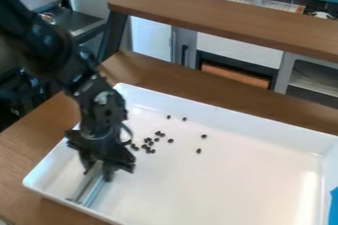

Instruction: Sweep into pile

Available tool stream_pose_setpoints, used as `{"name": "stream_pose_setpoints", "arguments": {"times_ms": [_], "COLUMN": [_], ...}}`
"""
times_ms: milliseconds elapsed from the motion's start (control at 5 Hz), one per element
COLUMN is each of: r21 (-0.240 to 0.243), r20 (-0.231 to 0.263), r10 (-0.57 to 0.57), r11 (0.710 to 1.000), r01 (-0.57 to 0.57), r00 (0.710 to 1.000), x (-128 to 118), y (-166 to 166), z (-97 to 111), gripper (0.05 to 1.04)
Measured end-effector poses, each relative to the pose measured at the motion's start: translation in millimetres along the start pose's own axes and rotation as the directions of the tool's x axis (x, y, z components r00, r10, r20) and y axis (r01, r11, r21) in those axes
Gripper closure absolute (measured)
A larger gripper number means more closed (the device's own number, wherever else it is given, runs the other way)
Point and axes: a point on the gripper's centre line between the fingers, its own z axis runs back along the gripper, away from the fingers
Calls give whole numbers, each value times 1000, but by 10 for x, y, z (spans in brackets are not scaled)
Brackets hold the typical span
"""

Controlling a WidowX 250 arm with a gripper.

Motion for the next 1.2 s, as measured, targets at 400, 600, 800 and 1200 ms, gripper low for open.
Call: {"name": "stream_pose_setpoints", "arguments": {"times_ms": [400,600,800,1200], "r21": [-136,-245,-267,-213], "r20": [77,121,144,112], "r10": [82,121,123,125], "r11": [988,965,960,972], "r01": [-71,-88,-81,-99], "r00": [994,985,982,986], "x": [67,411,598,825], "y": [-302,-723,-1214,-1771], "z": [440,787,848,448], "gripper": [691,691,691,691]}}
